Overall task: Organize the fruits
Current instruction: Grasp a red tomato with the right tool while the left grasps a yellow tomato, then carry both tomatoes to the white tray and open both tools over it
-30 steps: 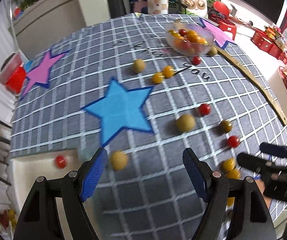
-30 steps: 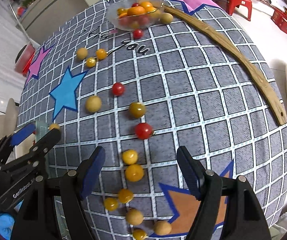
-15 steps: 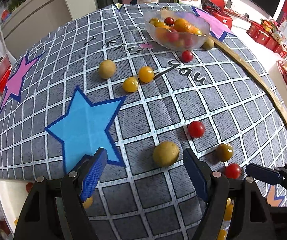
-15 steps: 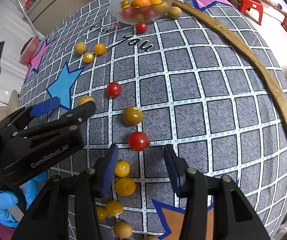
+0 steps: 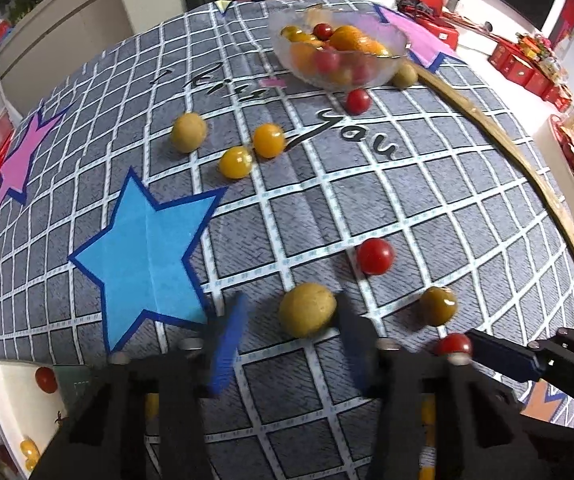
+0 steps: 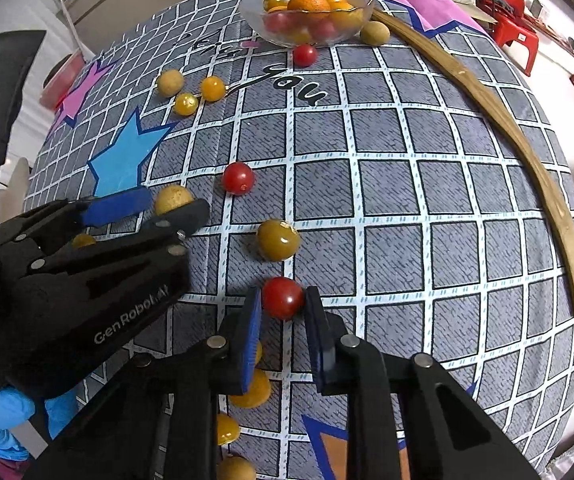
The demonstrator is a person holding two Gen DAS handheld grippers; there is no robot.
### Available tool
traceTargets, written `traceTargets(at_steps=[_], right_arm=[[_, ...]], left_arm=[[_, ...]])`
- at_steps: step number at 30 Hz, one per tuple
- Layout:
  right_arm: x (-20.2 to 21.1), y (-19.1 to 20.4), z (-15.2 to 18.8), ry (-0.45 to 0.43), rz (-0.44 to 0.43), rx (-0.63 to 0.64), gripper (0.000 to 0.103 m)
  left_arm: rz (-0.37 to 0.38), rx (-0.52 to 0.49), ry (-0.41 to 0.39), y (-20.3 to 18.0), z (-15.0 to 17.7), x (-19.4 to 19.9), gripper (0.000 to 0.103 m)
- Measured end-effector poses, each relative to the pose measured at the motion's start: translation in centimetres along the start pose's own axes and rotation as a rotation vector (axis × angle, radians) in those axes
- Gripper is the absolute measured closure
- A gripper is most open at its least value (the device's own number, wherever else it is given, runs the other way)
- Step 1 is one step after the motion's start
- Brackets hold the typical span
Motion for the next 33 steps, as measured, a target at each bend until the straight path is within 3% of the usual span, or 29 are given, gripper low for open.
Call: traceTargets(at_steps=[1,8,18,26,33], right_arm=[[0.0,-0.1,0.0,0.004,-0.011,-0.009,0.08],[0.7,-1.1,0.2,0.017,-0.078,-0.063,0.08],[2.5,-0.8,1.1,0.028,-0.108,-0.059,0.08],[4.0,3.0,0.9,0.017,-0.132,0.0,0.08],[5.4,8.8,0.7,0.003,-0.163,0.091,0.08]], left_arm=[[0.008,-0.004,0.004,-0.3,0.0,0.0,0.074],[0.042,0.047,-0.011,0.2,1.0,1.7,0.074],[0.018,0.089,-0.055,2.2,3.8,6.0,0.074],[-0.024,0.145,-0.086,5.1,7.0,9.1,0.074],[-0.068,0.228,-0.109,9.2,10.7,11.9,0.074]])
Point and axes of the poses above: each gripper's, at about its wrist camera, not at the fingertips, and x roughly against the way its jaws point, y to its left, z to its underside, the point moved 5 cm from there along -x, roughly the way its jaws point, and after that the axes turned 15 degrees about z, right-handed, at the moved point
